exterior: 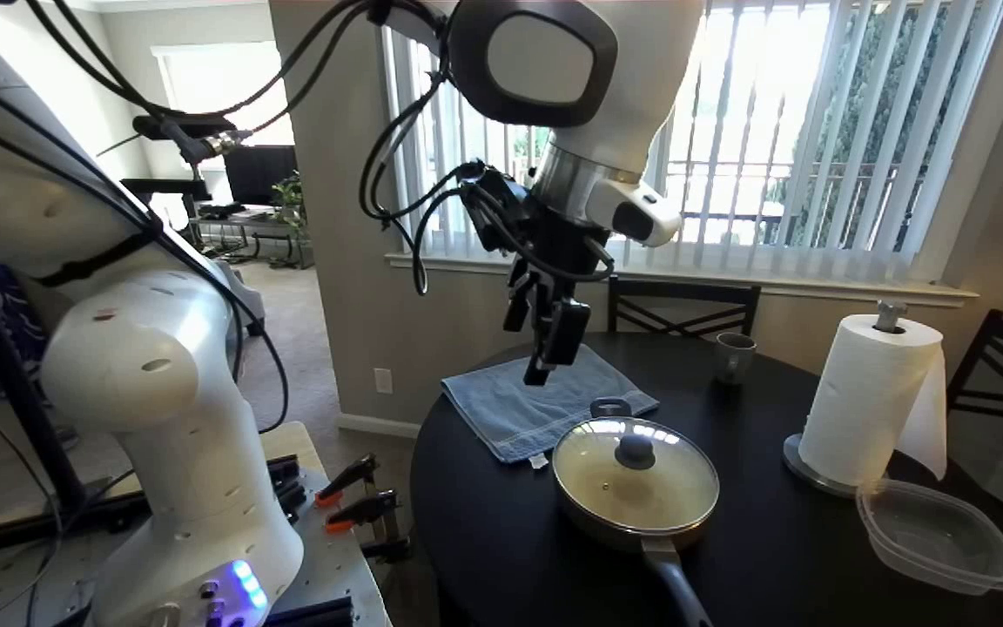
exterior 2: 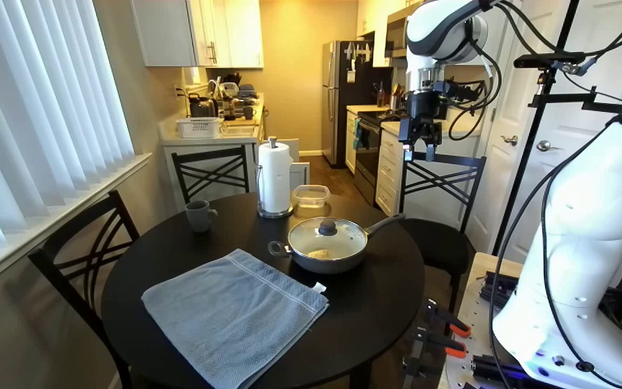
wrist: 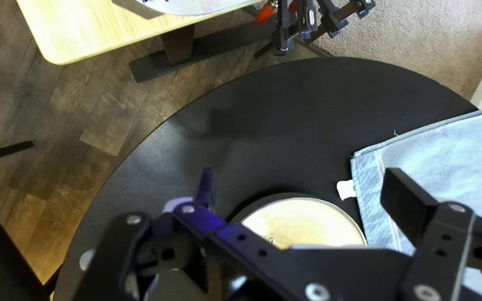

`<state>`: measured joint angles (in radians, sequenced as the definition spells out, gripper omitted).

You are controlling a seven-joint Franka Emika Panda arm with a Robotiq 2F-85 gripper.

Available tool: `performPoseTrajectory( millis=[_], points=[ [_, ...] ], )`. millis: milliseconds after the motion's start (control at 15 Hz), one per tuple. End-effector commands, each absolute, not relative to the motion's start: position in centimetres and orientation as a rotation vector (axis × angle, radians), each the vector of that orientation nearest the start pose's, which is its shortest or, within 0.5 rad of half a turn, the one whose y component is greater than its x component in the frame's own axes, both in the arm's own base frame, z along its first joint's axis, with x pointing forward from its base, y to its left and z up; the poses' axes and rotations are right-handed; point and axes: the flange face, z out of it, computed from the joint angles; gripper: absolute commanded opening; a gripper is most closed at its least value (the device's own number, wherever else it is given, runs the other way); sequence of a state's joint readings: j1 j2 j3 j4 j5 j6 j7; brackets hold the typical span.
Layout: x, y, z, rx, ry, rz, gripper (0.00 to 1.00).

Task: Remove the glass lid from the pan and put it on the blue towel on the table

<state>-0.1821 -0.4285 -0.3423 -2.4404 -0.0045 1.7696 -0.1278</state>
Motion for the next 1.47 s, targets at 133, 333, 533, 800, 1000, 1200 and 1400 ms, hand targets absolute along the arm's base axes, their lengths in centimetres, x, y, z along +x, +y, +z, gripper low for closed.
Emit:
performPoseTrajectory(
  millis=[133,333,533,800,1000,1200,1400],
  points=[
    [40.4,-16.0,38.1,-2.943,0.469,0.052,1.0],
    [44.6,-12.2,33.6,-2.97,0.443,-0.073,1.0],
    [47.9,-8.6,29.8,-2.996,0.463,-0.121,1.0],
    [48.7,-6.9,28.3,-3.018,0.486,-0.161,1.0],
    [50.4,-5.9,26.7,-3.02,0.52,-0.17,1.0],
    [50.7,-6.1,26.8,-3.019,0.524,-0.18,1.0],
    [50.4,-6.8,26.0,-3.032,0.577,-0.154,1.0]
  ],
)
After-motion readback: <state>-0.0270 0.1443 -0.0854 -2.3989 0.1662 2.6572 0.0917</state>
